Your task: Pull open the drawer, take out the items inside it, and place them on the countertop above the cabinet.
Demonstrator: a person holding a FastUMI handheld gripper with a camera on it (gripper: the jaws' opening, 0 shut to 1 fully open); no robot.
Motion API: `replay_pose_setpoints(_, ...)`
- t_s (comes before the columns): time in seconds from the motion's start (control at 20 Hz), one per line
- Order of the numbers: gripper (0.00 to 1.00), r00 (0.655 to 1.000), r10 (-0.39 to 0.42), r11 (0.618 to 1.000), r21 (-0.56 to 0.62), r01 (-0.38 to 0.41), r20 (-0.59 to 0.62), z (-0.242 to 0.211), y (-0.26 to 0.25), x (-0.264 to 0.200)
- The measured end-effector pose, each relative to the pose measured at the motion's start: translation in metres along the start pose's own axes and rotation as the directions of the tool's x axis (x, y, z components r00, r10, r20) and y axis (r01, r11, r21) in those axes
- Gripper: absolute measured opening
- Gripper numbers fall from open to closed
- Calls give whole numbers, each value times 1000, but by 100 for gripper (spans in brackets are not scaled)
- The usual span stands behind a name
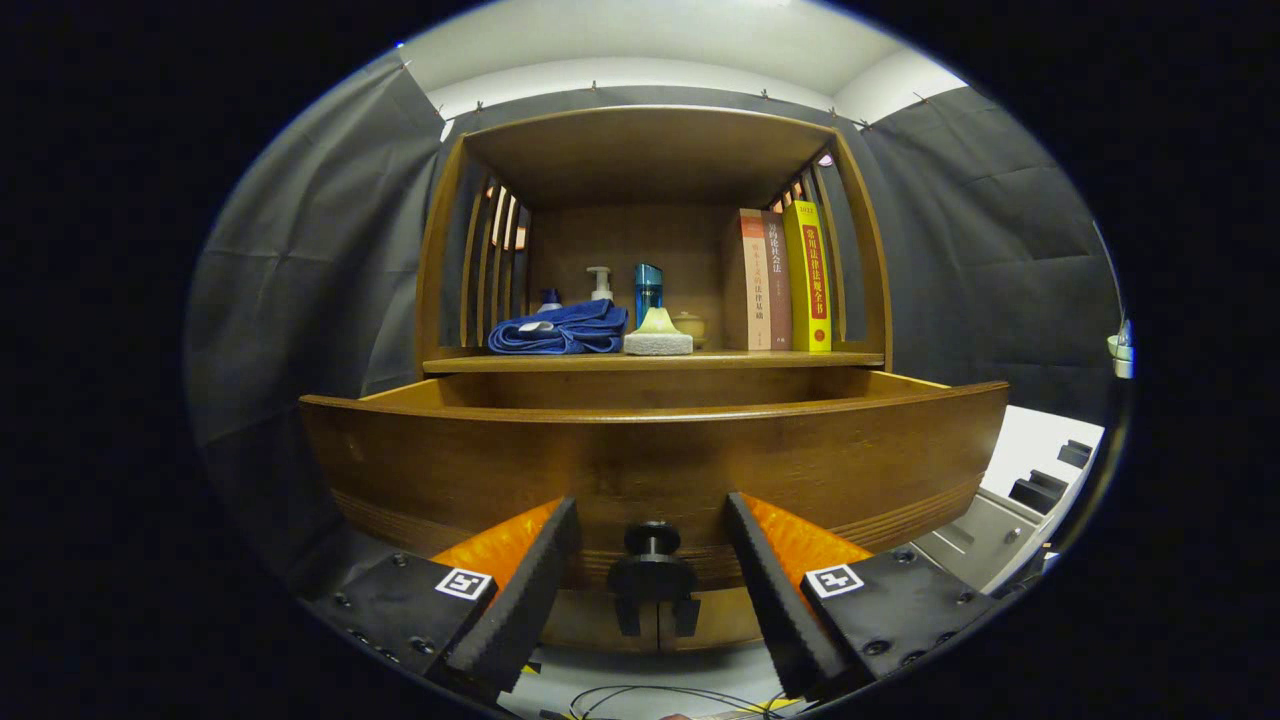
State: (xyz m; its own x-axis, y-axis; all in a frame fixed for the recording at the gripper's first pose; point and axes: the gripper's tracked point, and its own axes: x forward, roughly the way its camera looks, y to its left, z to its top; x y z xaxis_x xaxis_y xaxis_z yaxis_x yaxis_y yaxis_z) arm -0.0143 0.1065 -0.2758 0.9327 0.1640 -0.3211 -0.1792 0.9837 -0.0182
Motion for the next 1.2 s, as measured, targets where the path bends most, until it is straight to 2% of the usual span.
replay_pose_setpoints(0.35,98,1000,-9,1000,0,9,-1,12,0,47)
replay_pose_setpoints(0.85,98,999,-12,1000,11,13,-47,1,0,136)
replay_pose_setpoints(1.2,98,998,-15,1000,15,16,-55,-4,2,173)
